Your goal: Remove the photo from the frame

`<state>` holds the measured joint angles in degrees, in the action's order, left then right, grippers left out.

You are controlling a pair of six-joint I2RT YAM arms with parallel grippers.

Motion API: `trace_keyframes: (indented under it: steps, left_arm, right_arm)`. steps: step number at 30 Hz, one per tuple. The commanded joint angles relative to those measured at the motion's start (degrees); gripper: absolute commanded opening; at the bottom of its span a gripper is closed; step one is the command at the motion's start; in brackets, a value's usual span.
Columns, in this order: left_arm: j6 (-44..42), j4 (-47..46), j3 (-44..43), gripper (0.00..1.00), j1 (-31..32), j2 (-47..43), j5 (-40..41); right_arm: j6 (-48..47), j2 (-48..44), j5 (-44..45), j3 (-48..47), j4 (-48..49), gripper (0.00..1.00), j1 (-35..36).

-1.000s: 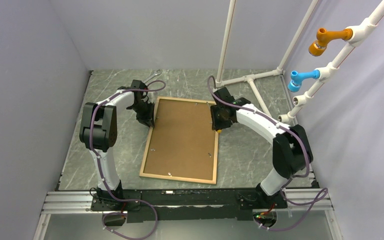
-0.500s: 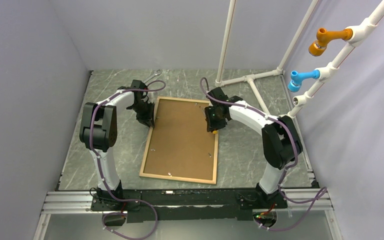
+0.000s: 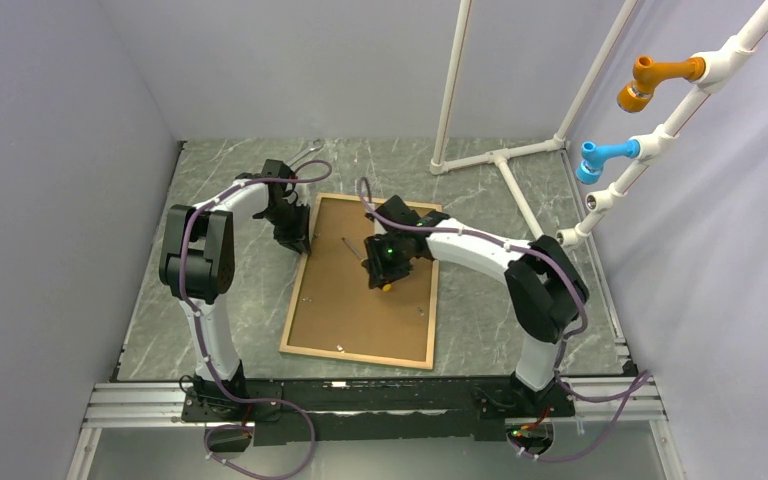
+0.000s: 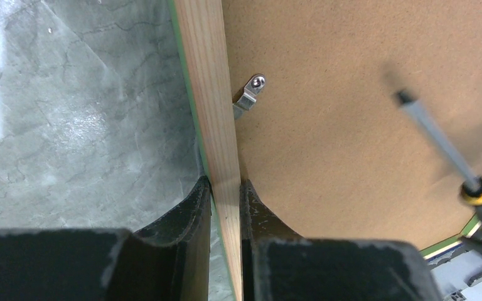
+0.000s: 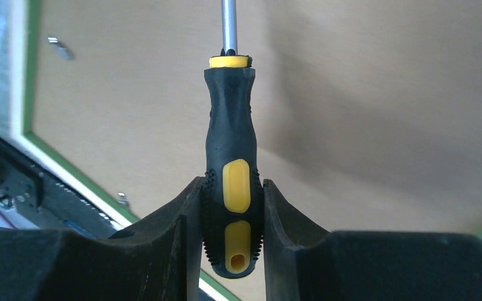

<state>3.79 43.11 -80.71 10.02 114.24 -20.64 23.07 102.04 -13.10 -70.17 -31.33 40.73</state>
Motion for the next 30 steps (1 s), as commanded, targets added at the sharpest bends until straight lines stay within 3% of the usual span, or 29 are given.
trace_keyframes:
  steps: [1, 4, 7, 11, 16, 22, 26, 30]
  left_arm:
    - [-0.85, 0.14, -1.08, 0.10, 0.66, -0.96, -4.54]
    - [-0.93, 0.16, -1.06, 0.15, 0.54, -1.57, -3.63]
    - [-0.89, -1.43, 0.44, 0.37, -0.18, -5.02, -3.34]
    - [-0.78, -4.58, 3.29, 0.51, -0.62, -13.45, -3.55]
    - [0.29, -9.89, 8.61, 0.58, -0.62, -21.34, -5.73]
    - [-0.20, -7.71, 7.72, 0.63, -0.23, -19.78, -1.10]
    - [1.69, -7.82, 8.75, 0.67, 4.93, -22.61, 6.82]
    - [16.23, -9.40, 14.09, 0.69, 7.72, -29.27, 10.28]
  right_arm:
    - [4.14, 3.19, -0.45, -6.51, 2.00, 0.00, 2.52]
    - [3.89, 5.19, -1.66, -9.31, 1.07, 0.00, 3.58]
    - [3.44, 4.66, -2.21, -9.35, 0.60, 0.00, 4.03]
    - [1.09, 0.68, -3.21, -7.07, 0.66, 0.00, 2.61]
    - [-0.84, -4.74, -4.02, -1.83, 2.01, 0.00, -0.42]
    - [-0.24, -12.04, -3.18, 5.14, 2.98, 0.00, -5.76]
    - [0.15, -18.51, 2.13, 9.08, 1.43, 0.00, -6.81]
    - [0.22, -25.65, 6.98, 13.25, 0.64, 0.00, -7.25]
